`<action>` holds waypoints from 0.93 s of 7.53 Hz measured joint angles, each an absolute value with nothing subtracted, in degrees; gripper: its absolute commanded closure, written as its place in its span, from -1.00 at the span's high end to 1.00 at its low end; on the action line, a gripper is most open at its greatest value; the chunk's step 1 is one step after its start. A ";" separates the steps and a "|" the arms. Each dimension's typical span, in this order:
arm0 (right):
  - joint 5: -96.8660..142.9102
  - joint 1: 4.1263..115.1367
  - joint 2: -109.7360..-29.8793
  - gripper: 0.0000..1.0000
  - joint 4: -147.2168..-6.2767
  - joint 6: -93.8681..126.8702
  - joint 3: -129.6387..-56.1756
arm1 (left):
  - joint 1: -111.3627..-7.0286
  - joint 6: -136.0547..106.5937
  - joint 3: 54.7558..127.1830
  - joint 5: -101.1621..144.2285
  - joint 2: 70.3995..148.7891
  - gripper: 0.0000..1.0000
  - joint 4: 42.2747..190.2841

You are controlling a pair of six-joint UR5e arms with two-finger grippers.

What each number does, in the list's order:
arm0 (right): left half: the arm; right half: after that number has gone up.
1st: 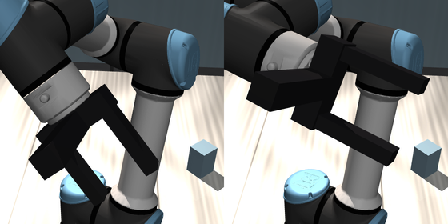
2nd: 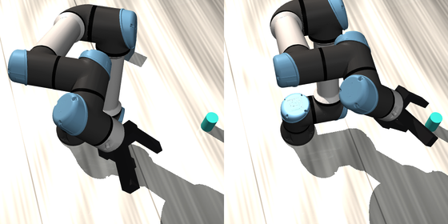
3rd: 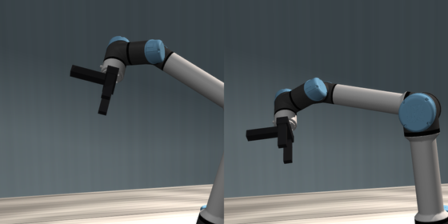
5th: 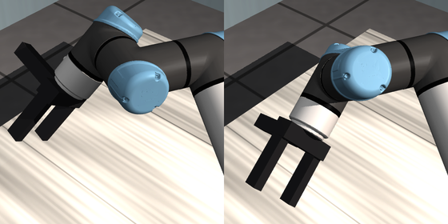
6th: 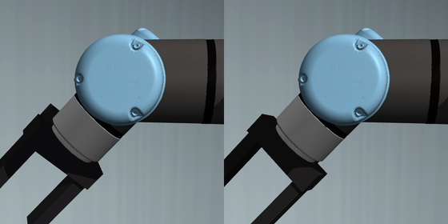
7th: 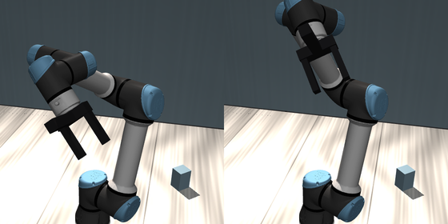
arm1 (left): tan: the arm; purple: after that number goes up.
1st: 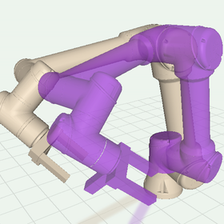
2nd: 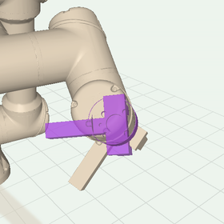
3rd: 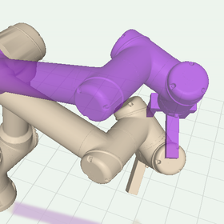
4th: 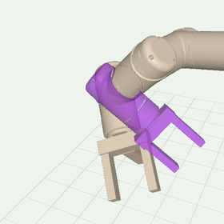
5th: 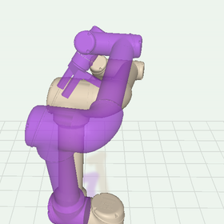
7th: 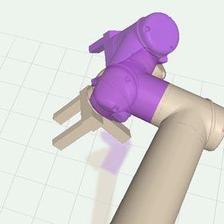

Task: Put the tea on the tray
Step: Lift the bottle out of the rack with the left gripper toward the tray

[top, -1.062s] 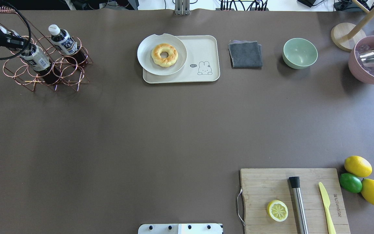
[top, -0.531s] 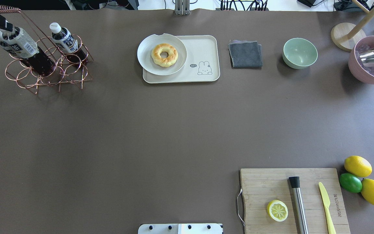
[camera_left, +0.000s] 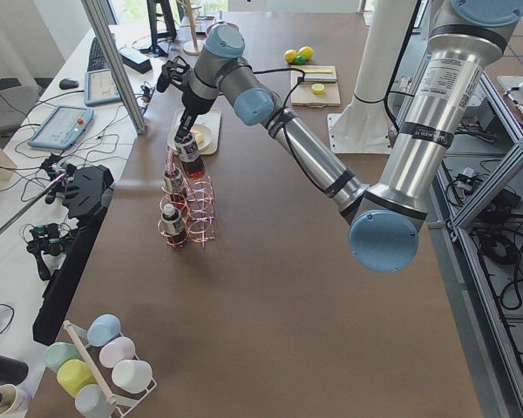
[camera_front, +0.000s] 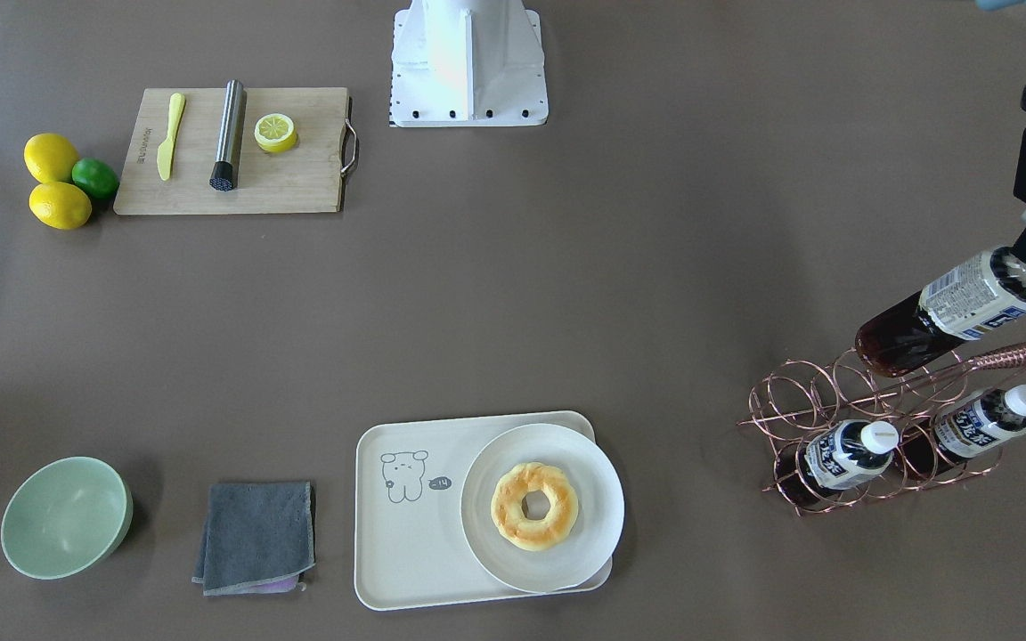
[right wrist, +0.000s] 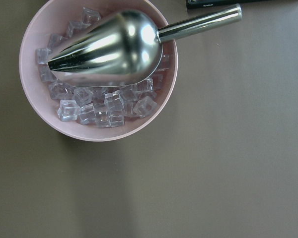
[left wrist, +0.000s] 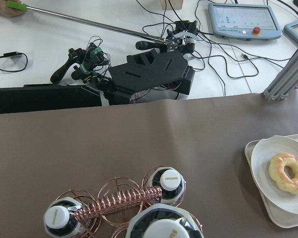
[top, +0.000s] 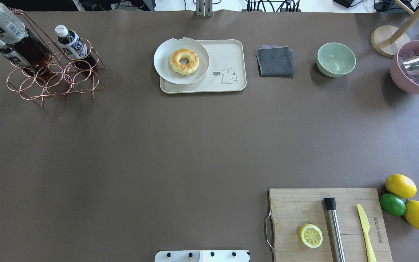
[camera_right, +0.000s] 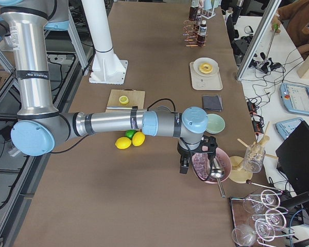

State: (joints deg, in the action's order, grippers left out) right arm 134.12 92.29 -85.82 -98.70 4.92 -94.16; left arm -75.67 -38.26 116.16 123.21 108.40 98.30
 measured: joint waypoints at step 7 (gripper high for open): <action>134.04 92.29 -85.57 1.00 -98.67 4.83 -93.71 | -45.48 -63.21 116.02 98.91 132.92 -1.00 75.90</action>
State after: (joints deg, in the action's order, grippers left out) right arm 134.04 92.29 -85.57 -98.67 4.83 -93.71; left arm -45.48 -63.21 116.02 98.91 132.92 75.90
